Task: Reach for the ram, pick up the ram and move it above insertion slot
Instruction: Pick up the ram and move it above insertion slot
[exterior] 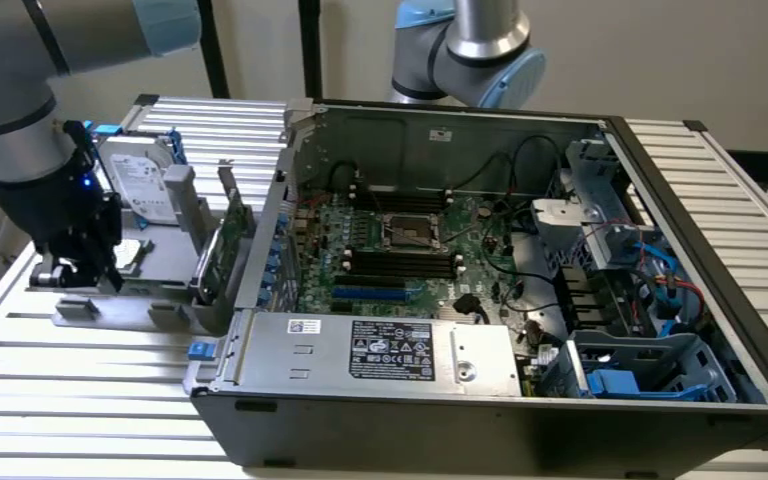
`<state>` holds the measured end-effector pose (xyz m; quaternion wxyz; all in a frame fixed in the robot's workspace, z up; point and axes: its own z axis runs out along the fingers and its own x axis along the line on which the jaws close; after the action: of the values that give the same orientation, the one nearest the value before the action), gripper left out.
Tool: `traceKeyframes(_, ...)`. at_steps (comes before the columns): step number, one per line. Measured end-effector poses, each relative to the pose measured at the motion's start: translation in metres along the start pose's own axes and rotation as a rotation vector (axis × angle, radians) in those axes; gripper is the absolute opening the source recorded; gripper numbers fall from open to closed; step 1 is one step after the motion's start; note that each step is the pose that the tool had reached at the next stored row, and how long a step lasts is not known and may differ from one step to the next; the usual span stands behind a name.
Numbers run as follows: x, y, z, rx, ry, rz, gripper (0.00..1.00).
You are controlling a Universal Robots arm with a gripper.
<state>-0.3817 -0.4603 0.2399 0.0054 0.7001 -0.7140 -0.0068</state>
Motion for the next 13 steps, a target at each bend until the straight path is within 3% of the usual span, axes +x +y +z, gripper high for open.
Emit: traceKeyframes(13,0.0,-0.0104,-0.059,-0.0004,-0.0021,-0.028,0.13)
